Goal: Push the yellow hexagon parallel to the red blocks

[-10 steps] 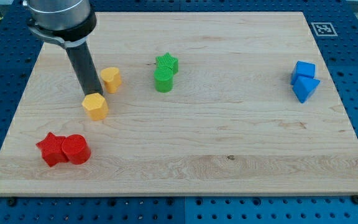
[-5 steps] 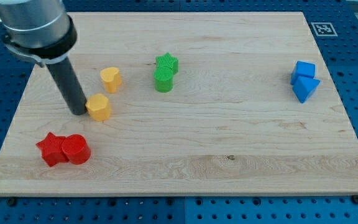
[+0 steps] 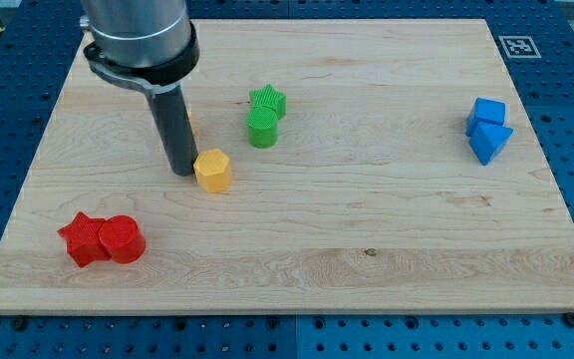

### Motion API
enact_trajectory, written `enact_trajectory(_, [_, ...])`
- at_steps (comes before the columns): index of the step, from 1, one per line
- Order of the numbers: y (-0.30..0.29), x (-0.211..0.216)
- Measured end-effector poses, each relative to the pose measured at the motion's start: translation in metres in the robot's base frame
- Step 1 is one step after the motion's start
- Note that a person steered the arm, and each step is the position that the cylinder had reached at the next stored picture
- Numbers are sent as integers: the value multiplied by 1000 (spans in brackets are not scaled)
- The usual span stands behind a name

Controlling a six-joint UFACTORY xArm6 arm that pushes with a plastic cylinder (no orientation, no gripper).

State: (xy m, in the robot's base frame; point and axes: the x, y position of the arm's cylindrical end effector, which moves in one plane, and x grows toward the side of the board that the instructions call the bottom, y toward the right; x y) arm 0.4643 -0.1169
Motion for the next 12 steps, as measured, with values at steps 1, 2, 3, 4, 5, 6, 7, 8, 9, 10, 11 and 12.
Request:
enact_trajectory(1, [15, -2])
enact_trajectory(2, [32, -6])
enact_trajectory(3, [50, -6])
enact_trajectory(4, [81, -6])
enact_trajectory(5, [108, -6])
enact_trajectory(6, [109, -6])
enact_trajectory(7, [95, -8])
enact_trajectory(8, [85, -7])
enact_trajectory(9, [85, 0])
enact_trajectory(10, [85, 11])
enact_trajectory(11, [85, 28])
enact_trajectory(12, [85, 44])
